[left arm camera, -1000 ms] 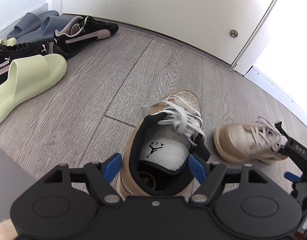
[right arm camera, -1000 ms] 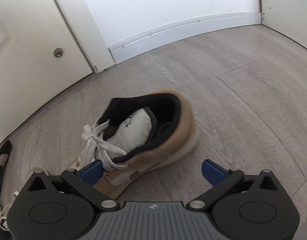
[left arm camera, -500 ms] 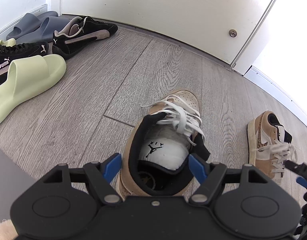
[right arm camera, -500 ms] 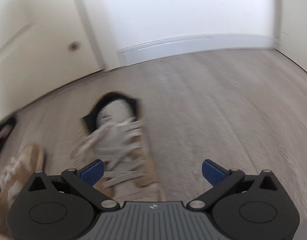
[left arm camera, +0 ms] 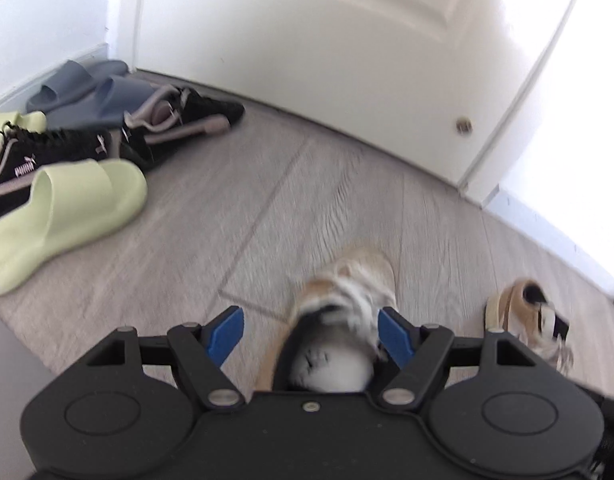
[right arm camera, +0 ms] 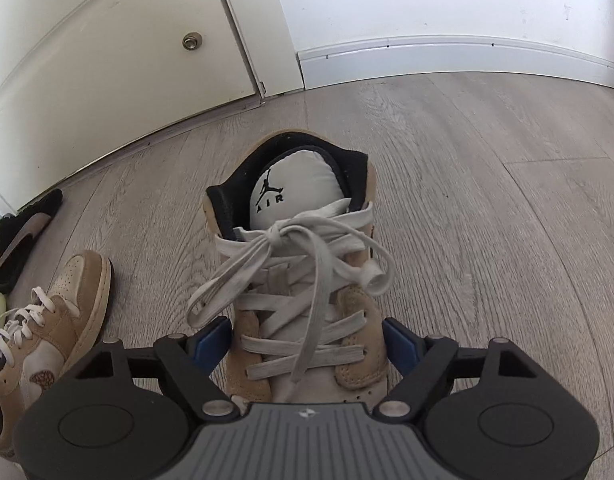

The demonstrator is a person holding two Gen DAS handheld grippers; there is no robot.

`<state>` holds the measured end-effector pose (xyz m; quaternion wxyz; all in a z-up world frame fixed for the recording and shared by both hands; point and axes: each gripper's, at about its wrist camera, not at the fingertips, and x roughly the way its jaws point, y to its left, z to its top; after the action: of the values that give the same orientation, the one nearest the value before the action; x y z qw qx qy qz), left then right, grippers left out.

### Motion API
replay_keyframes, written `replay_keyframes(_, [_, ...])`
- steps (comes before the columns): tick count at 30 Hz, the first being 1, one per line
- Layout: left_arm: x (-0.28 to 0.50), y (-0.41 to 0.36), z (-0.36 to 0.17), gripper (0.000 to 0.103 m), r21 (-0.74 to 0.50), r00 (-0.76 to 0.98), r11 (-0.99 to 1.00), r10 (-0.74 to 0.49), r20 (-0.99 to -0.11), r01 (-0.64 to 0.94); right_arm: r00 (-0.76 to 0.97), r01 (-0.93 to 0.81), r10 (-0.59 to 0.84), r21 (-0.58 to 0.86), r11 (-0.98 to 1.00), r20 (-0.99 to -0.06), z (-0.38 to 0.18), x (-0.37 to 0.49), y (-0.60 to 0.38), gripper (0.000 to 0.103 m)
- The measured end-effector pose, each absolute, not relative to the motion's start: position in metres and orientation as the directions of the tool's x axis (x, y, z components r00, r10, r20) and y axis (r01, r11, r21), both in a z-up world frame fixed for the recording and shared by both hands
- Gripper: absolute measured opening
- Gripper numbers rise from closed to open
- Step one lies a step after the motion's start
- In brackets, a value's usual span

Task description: Organize scattered shoes

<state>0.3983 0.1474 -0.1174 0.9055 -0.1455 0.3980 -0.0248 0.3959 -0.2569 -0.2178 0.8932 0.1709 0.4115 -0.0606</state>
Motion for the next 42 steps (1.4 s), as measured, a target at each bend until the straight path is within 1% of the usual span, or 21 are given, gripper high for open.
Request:
replay_keyframes(5, [0.413, 0.158, -0.126, 0.075, -0.283, 0.682, 0.952, -0.127, -0.720, -0.121, 0.664, 0.236, 0.035, 0.254, 0.938, -0.747, -0.216, 0.431, -0.247, 0.081])
replay_keyframes(8, [0.419, 0.162, -0.137, 0.075, -0.309, 0.663, 0.941, -0.143, -0.735, -0.139, 0.677, 0.204, 0.051, 0.254, 0.945, -0.734, -0.217, 0.461, -0.237, 0.081])
replay_keyframes(13, [0.426, 0.158, -0.148, 0.075, -0.254, 0.642, 0.958, -0.114, -0.758, -0.130, 0.703, 0.150, 0.084, 0.262, 0.953, -0.706, -0.218, 0.509, -0.221, 0.081])
replay_keyframes(15, [0.427, 0.159, -0.150, 0.075, -0.251, 0.641, 0.959, -0.111, -0.759, -0.131, 0.707, 0.124, 0.118, 0.287, 0.950, -0.698, -0.221, 0.529, -0.219, 0.082])
replay_keyframes(17, [0.426, 0.162, -0.151, 0.075, -0.256, 0.642, 0.957, -0.111, -0.759, -0.137, 0.685, 0.110, 0.139, 0.291, 0.950, -0.715, -0.221, 0.540, -0.217, 0.084])
replay_keyframes(19, [0.425, 0.166, -0.150, 0.075, -0.260, 0.646, 0.954, -0.106, -0.756, -0.148, 0.684, 0.124, 0.110, 0.264, 0.957, -0.721, -0.216, 0.536, -0.213, 0.084])
replay_keyframes(21, [0.422, 0.172, -0.148, 0.075, -0.270, 0.655, 0.949, -0.100, -0.749, -0.163, 0.708, 0.126, 0.054, 0.201, 0.971, -0.705, -0.206, 0.514, -0.201, 0.084])
replay_keyframes(22, [0.421, 0.174, -0.147, 0.075, -0.279, 0.658, 0.945, -0.100, -0.746, -0.172, 0.714, 0.120, 0.050, 0.192, 0.974, -0.698, -0.203, 0.503, -0.196, 0.084])
replay_keyframes(23, [0.420, 0.177, -0.146, 0.075, -0.288, 0.662, 0.941, -0.100, -0.743, -0.180, 0.721, 0.100, 0.074, 0.209, 0.973, -0.689, -0.197, 0.483, -0.190, 0.084])
replay_keyframes(25, [0.417, 0.185, -0.143, 0.075, -0.321, 0.672, 0.926, -0.108, -0.733, -0.201, 0.718, 0.067, 0.157, 0.291, 0.954, -0.678, -0.191, 0.456, -0.183, 0.084])
replay_keyframes(26, [0.416, 0.188, -0.141, 0.075, -0.335, 0.677, 0.919, -0.111, -0.727, -0.209, 0.700, 0.037, 0.237, 0.365, 0.930, -0.674, -0.189, 0.437, -0.177, 0.084])
replay_keyframes(29, [0.410, 0.193, -0.135, 0.075, -0.349, 0.689, 0.912, -0.111, -0.716, -0.215, 0.630, -0.035, 0.397, 0.486, 0.873, -0.668, -0.189, 0.404, -0.153, 0.084])
replay_keyframes(30, [0.408, 0.194, -0.134, 0.075, -0.349, 0.692, 0.913, -0.112, -0.713, -0.212, 0.614, -0.061, 0.431, 0.505, 0.861, -0.661, -0.190, 0.399, -0.144, 0.083])
replay_keyframes(33, [0.403, 0.192, -0.127, 0.075, -0.342, 0.703, 0.919, -0.114, -0.702, -0.194, 0.575, -0.118, 0.481, 0.515, 0.849, -0.661, -0.192, 0.395, -0.120, 0.082])
replay_keyframes(35, [0.398, 0.189, -0.123, 0.075, -0.337, 0.708, 0.925, -0.119, -0.696, -0.177, 0.557, -0.115, 0.500, 0.535, 0.837, -0.662, -0.195, 0.399, -0.109, 0.081])
replay_keyframes(37, [0.393, 0.188, -0.120, 0.075, -0.333, 0.712, 0.928, -0.120, -0.692, -0.168, 0.541, -0.111, 0.490, 0.520, 0.847, -0.683, -0.197, 0.406, -0.097, 0.073])
replay_keyframes(38, [0.391, 0.189, -0.119, 0.075, -0.333, 0.713, 0.928, -0.120, -0.691, -0.166, 0.531, -0.110, 0.473, 0.496, 0.861, -0.703, -0.199, 0.409, -0.090, 0.072])
replay_keyframes(42, [0.384, 0.192, -0.116, 0.075, -0.334, 0.716, 0.928, -0.118, -0.688, -0.167, 0.502, -0.151, 0.451, 0.439, 0.886, -0.738, -0.203, 0.408, -0.070, 0.071])
